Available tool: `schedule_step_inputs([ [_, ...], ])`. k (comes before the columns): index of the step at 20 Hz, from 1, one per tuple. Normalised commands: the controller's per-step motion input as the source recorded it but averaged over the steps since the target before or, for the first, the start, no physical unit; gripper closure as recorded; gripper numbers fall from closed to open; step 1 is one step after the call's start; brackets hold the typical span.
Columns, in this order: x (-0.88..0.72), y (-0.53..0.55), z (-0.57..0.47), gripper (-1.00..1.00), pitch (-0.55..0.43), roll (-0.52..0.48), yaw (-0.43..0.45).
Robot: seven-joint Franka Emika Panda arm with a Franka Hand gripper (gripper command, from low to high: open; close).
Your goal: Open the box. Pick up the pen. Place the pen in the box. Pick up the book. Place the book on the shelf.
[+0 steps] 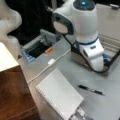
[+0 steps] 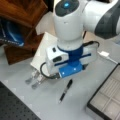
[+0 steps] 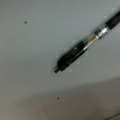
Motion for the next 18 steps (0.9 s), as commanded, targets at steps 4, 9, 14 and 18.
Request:
schedule_step_inputs([
  [4, 0.41, -0.10, -0.16, -1.00, 0.081, 0.030, -0.039],
  [9, 0.33, -0.10, -0.12, -1.00, 0.060, -0.004, -0.049],
  [14, 0.23, -0.09, -0.17, -1.00, 0.035, -0.042, -0.056],
  [18, 0.16, -0.06, -0.20, -1.00, 0.067, -0.051, -0.071],
])
